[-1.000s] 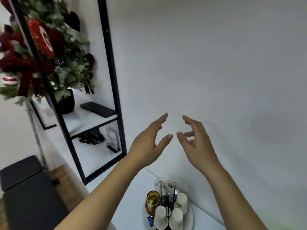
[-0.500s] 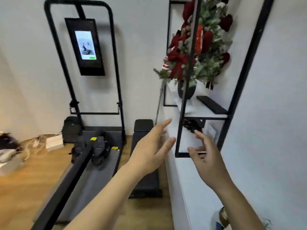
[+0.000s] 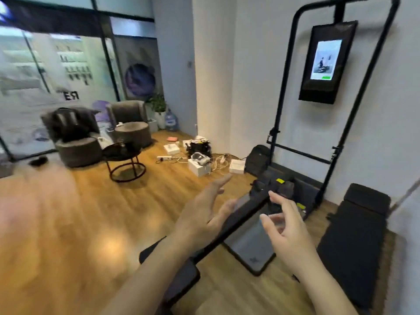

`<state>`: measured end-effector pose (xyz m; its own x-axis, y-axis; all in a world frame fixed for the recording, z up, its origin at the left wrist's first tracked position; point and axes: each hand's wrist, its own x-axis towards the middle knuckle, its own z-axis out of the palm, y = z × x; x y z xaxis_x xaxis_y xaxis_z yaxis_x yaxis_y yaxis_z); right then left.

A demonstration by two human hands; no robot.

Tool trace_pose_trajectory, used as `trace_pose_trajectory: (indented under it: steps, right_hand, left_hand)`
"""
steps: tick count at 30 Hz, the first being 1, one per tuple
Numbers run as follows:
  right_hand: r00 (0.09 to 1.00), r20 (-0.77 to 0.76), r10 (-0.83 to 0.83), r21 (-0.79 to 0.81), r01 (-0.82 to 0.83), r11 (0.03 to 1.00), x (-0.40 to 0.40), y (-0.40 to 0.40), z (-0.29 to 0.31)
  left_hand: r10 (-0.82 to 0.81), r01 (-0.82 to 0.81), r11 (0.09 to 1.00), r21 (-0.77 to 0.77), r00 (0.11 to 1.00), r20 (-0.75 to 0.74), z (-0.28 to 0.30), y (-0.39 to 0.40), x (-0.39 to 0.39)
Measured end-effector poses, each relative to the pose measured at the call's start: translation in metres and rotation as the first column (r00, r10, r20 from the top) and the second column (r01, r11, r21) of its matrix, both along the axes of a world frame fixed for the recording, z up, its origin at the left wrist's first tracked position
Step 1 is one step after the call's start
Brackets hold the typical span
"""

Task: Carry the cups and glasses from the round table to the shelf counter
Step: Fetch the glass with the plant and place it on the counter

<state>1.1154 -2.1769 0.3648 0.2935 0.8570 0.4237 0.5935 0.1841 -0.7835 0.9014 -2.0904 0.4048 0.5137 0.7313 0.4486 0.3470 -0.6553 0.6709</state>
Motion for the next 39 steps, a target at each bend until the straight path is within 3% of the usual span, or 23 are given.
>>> trace_pose_trajectory:
  steps: [4,13,22,28,39]
  right_hand:
    - [0.985,-0.024,0.17,0.004,-0.17,0.985,-0.111,0.044,-0.002]
    - [0.936,-0.004,0.351,0.053,-0.351,0.935,-0.364,0.132,0.012]
    - [0.904,0.077,0.421,0.021,-0.424,0.906,-0.523,0.223,0.003]
    - [0.909,0.056,0.414,0.035,-0.416,0.909,-0.596,0.328,-0.007]
    - [0.903,0.046,0.427,0.029,-0.429,0.903,-0.696,0.584,0.025]
  left_hand:
    - [0.177,-0.177,0.984,0.005,0.984,0.003,0.0,0.012,-0.121]
    - [0.37,-0.37,0.929,-0.004,0.929,0.012,0.006,0.047,-0.367]
    - [0.474,-0.47,0.88,-0.066,0.878,0.071,-0.007,0.118,-0.518]
    - [0.495,-0.49,0.868,-0.085,0.868,0.052,-0.025,0.211,-0.586]
    - [0.516,-0.503,0.856,-0.121,0.846,0.132,0.0,0.478,-0.684]
